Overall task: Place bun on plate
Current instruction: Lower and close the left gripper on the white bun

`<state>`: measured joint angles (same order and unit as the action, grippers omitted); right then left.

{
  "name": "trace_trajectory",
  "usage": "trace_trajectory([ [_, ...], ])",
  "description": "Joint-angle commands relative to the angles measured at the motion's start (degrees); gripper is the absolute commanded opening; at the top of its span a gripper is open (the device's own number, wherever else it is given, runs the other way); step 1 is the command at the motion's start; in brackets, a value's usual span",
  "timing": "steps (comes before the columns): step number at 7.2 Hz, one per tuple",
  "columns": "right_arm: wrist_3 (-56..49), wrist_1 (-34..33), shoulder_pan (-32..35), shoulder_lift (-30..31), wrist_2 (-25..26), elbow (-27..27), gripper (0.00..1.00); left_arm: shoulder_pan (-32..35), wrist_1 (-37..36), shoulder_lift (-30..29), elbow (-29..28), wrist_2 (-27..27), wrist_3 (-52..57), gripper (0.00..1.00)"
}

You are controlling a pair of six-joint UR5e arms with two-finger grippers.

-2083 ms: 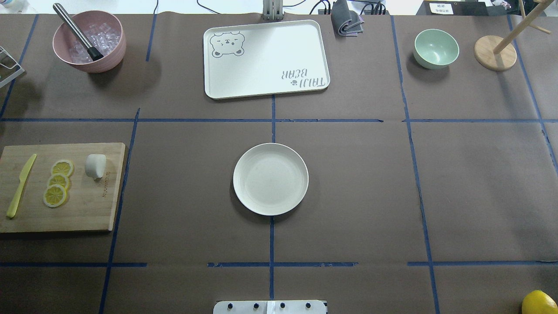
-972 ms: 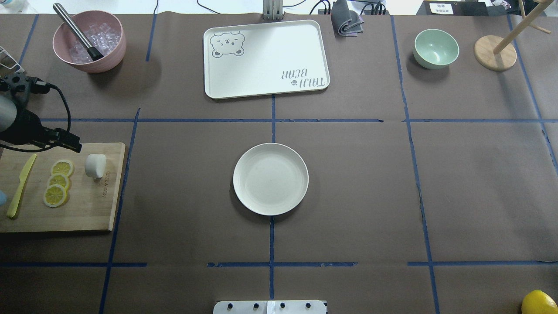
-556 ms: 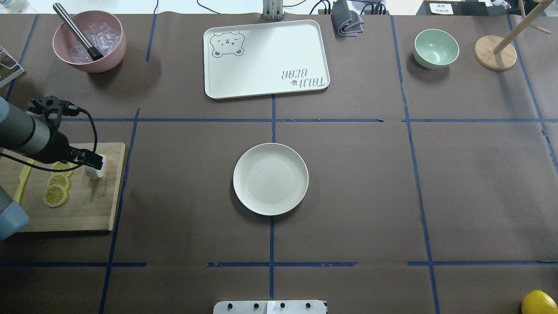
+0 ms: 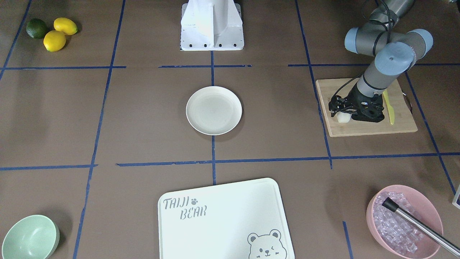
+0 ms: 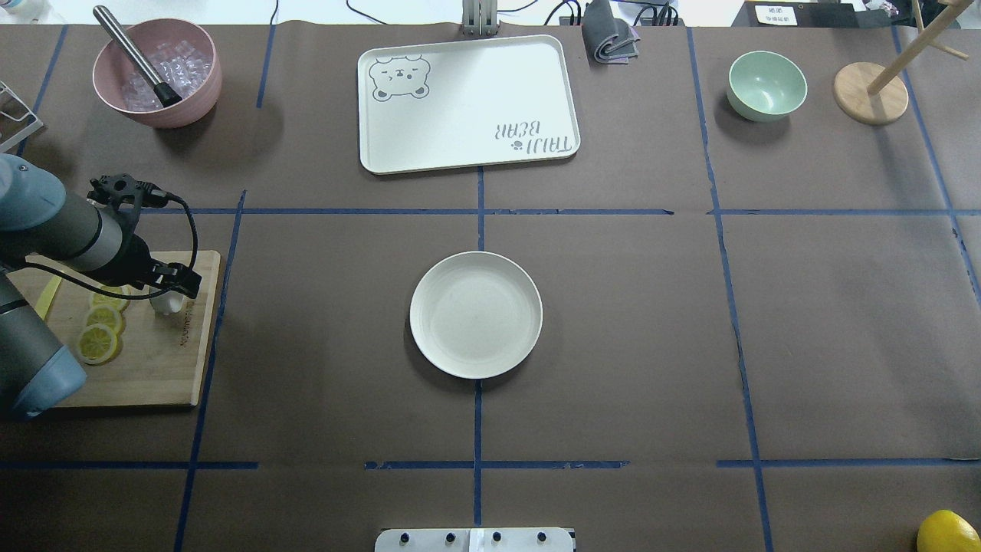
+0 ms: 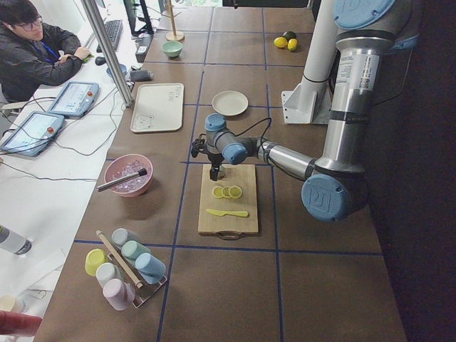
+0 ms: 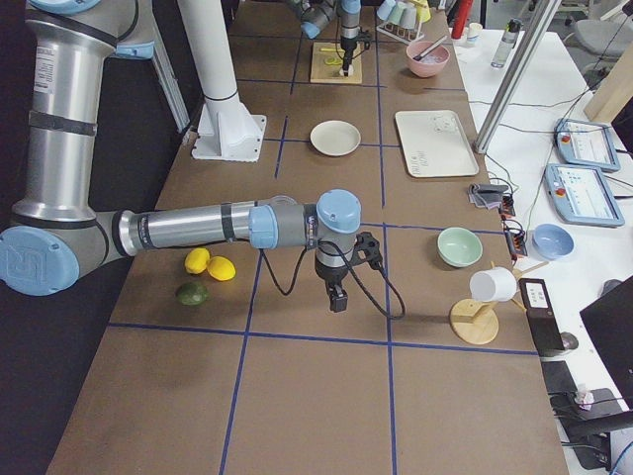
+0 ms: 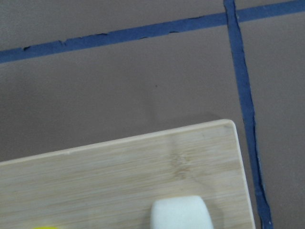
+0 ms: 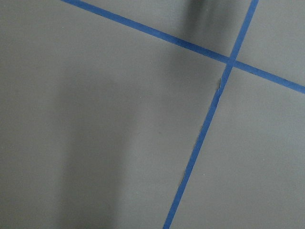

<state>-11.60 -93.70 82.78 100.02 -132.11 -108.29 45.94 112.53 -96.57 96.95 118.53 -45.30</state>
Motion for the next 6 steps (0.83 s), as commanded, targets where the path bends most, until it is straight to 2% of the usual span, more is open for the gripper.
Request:
trace_trajectory([
  [1,0.0,0.01,0.02,0.0,0.01,0.01,1.0,-0.15,-0.21,-0.2,-0.1,0.56,0.03,0.22],
  [4,0.0,0.1,-0.07,0.0,0.01,0.01,1.0,-0.06,-1.78,-0.28,2.96,2.57,-0.23,0.18],
  [5,0.0,0.1,0.02,0.0,-0.08,-0.07,1.0,-0.06,-5.97,-1.33,6.37,2.67,-2.67,0.18],
  [6,0.0,0.1,0.02,0.0,0.01,0.01,1.0,-0.15,-12.45,-5.34,9.28,2.58,-7.22,0.19],
])
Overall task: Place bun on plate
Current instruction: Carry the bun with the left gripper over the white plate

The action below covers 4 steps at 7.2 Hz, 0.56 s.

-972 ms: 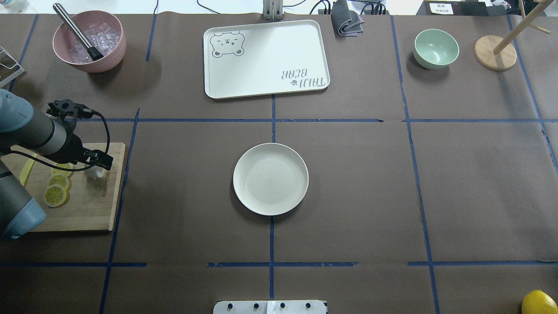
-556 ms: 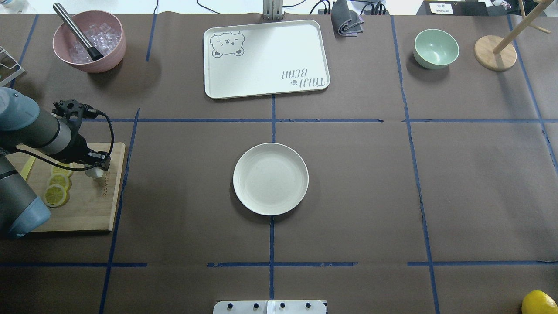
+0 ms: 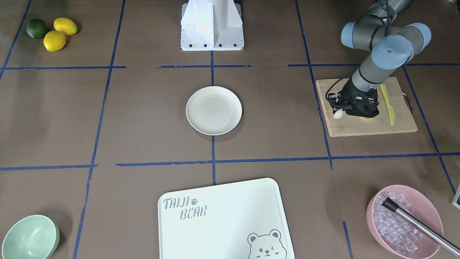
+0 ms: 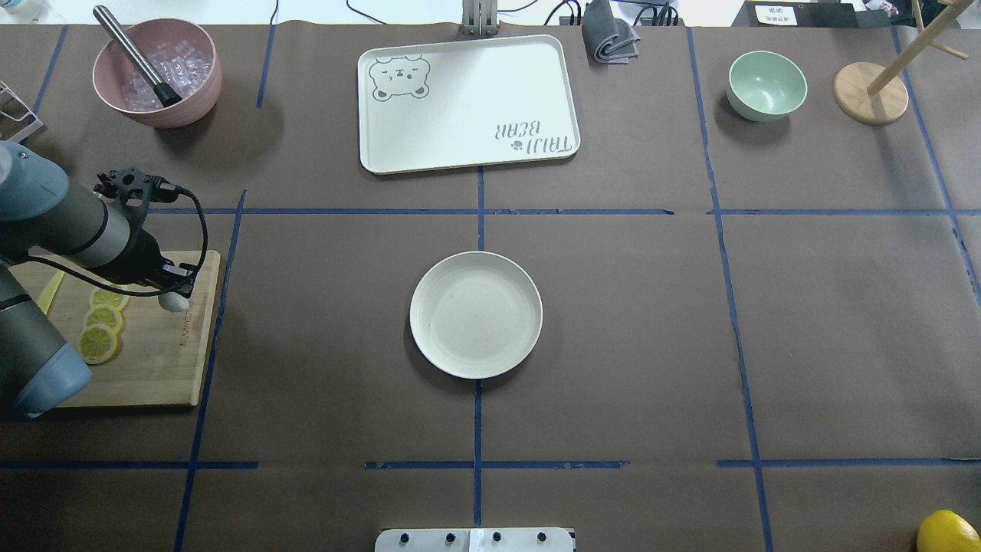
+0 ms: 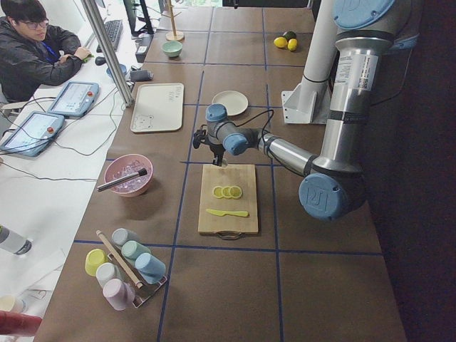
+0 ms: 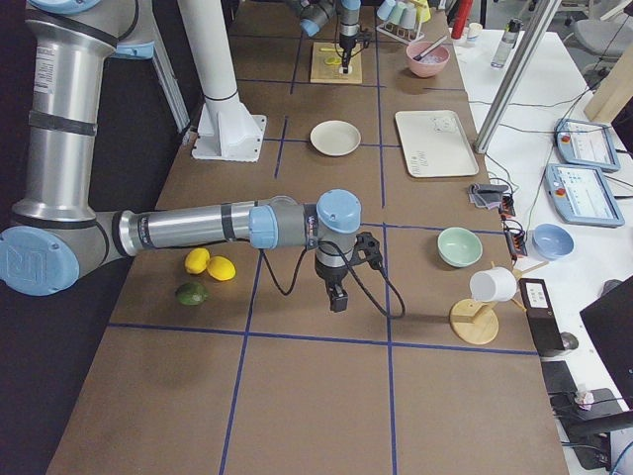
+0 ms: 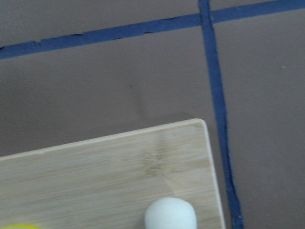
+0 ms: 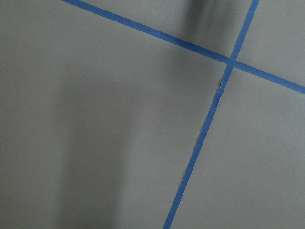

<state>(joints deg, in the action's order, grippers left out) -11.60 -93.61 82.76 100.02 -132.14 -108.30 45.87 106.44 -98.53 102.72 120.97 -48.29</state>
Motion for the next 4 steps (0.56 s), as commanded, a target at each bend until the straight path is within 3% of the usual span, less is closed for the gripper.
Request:
trace_trajectory([
  [1,0.0,0.0,-0.06,0.0,0.04,0.02,1.0,-1.74,-11.03,-9.69,3.71,0.14,-10.36,0.19],
  [4,0.0,0.0,0.03,0.0,-0.22,0.02,1.0,-14.2,-12.66,-26.83,-4.25,-4.66,-28.48,0.2],
])
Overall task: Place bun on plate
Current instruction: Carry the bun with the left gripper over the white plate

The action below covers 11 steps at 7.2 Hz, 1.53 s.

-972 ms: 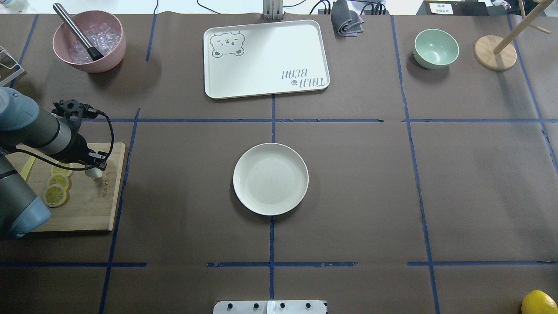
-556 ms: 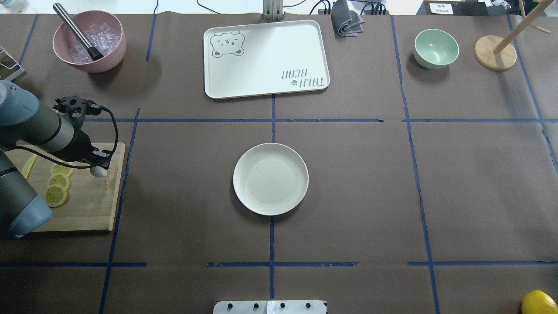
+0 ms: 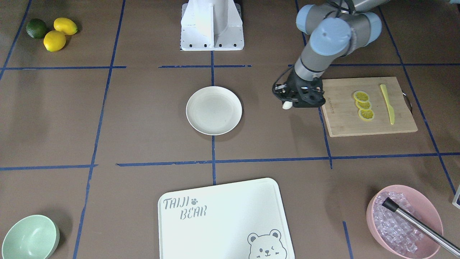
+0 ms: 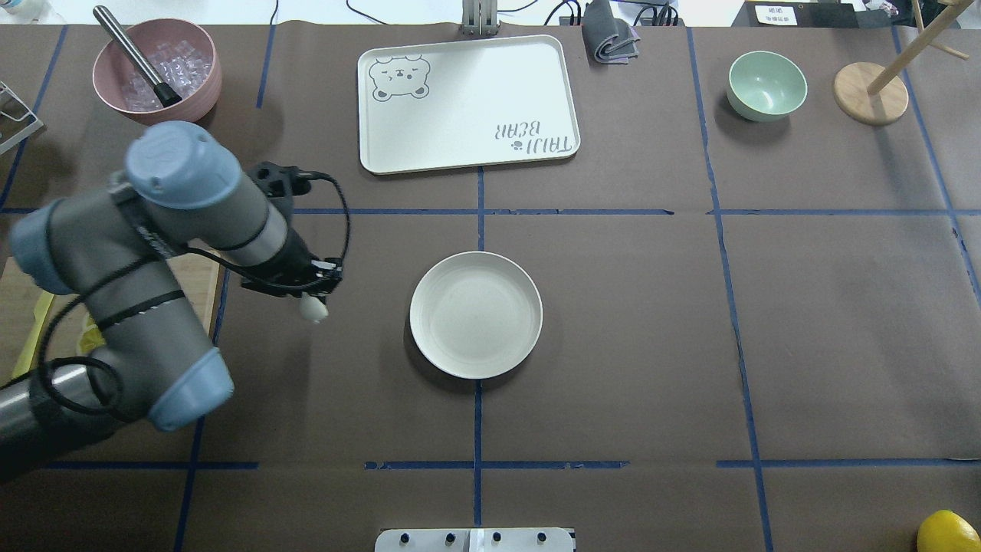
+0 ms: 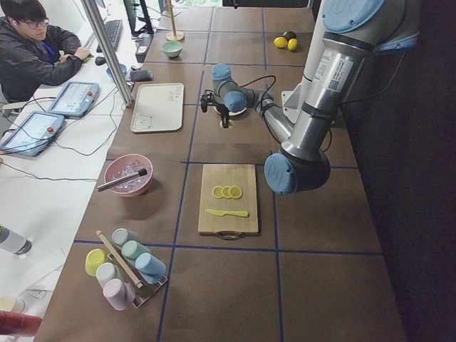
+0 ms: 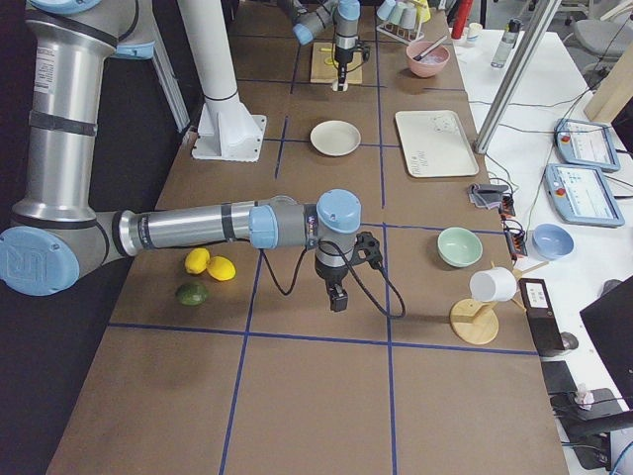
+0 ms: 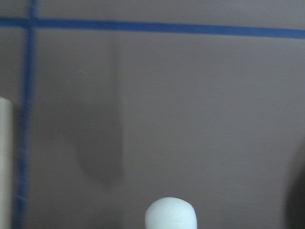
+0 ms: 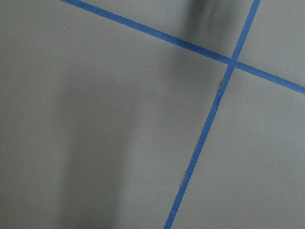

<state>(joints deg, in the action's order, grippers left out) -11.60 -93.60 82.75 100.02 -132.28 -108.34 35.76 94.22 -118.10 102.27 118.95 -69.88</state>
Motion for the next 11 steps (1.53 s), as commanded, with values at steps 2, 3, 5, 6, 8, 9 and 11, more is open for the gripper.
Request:
trace_trajectory([
  [2,0.0,0.0,0.04,0.0,-0.08,0.06,1.0,-7.36,0.08,-16.85,-12.31,-5.31,-12.89,0.23],
  [3,0.0,0.0,-0.05,0.0,0.0,0.41,1.0,-7.98,2.0,-19.5,-17.23,-7.49,-13.35,0.26],
  [5,-0.09,0.0,-0.05,0.0,0.09,0.59,1.0,-8.86,10.15,-20.32,-23.4,-9.44,-13.09,0.74],
  [6,0.0,0.08,-0.05,-0.08,0.09,0.59,1.0,-8.86,10.28,-20.67,-23.69,-9.53,-13.0,0.99],
  [8,0.0,0.09,-0.05,-0.08,0.09,0.59,1.0,-8.86,10.19,-20.67,-23.7,-9.53,-12.83,1.0],
  [9,0.0,0.09,-0.05,-0.09,0.09,0.59,1.0,-8.86,10.02,-20.59,-23.61,-9.53,-12.74,1.0],
  [11,0.0,0.09,-0.05,-0.09,0.09,0.59,1.0,-8.86,9.75,-20.59,-23.35,-9.44,-12.57,1.0],
])
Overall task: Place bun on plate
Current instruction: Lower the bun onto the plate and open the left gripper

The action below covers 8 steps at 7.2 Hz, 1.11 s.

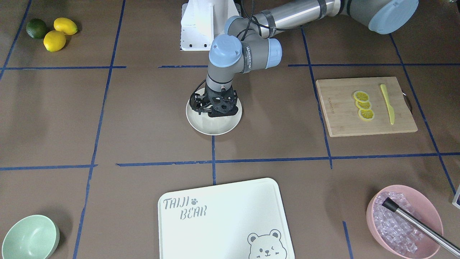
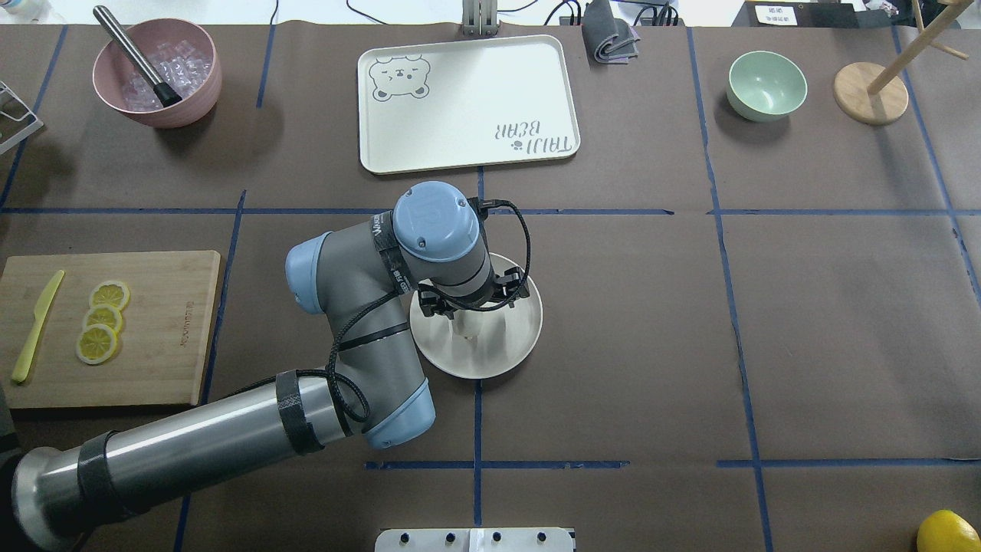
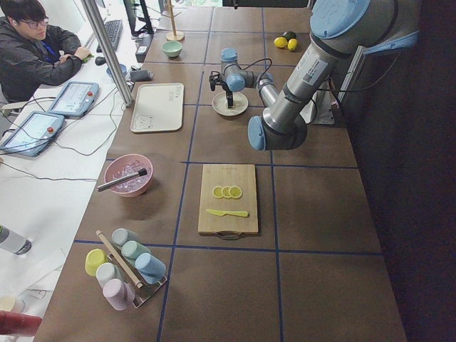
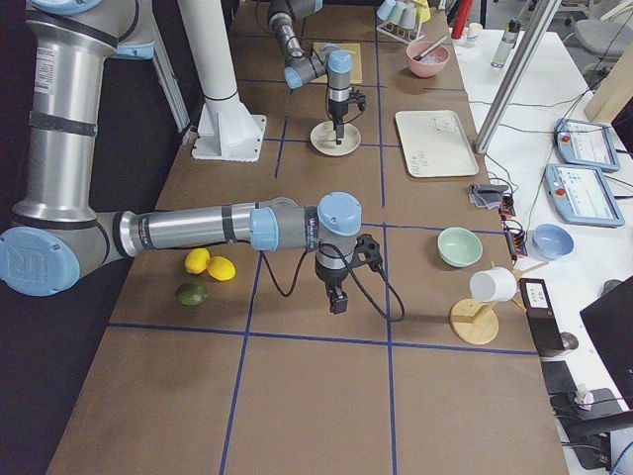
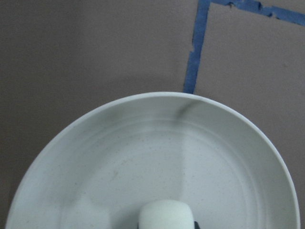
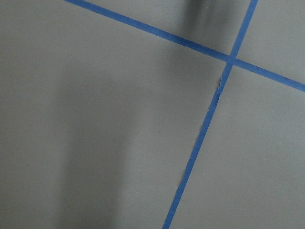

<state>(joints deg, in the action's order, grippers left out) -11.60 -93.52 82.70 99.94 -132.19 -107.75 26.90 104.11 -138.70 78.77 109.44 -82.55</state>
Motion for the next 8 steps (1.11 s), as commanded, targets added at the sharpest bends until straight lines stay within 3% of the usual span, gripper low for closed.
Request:
trace_trajectory([
  [1,0.0,0.0,0.0,-0.01,0.0,0.0,1.0,0.43,-0.83,0.27,1.46,0.5,0.46,1.0],
  [3,0.0,0.0,0.0,-0.01,-0.09,0.0,1.0,3.49,-9.41,3.16,8.64,3.48,7.37,1.0],
  [5,0.0,0.0,0.0,0.08,-0.26,0.44,1.0,10.5,-18.63,16.38,24.43,8.58,23.06,1.0],
  [6,-0.17,-0.09,0.0,0.17,-0.26,0.61,1.0,13.5,-22.08,21.49,30.42,8.68,32.62,1.0],
  [7,-0.35,-0.09,0.0,0.17,-0.35,1.05,1.0,17.71,-23.24,30.42,36.48,8.86,42.99,1.0],
  [8,-0.35,0.0,0.0,0.26,-0.26,1.14,1.0,24.36,-23.17,38.17,39.07,13.56,53.27,1.0],
])
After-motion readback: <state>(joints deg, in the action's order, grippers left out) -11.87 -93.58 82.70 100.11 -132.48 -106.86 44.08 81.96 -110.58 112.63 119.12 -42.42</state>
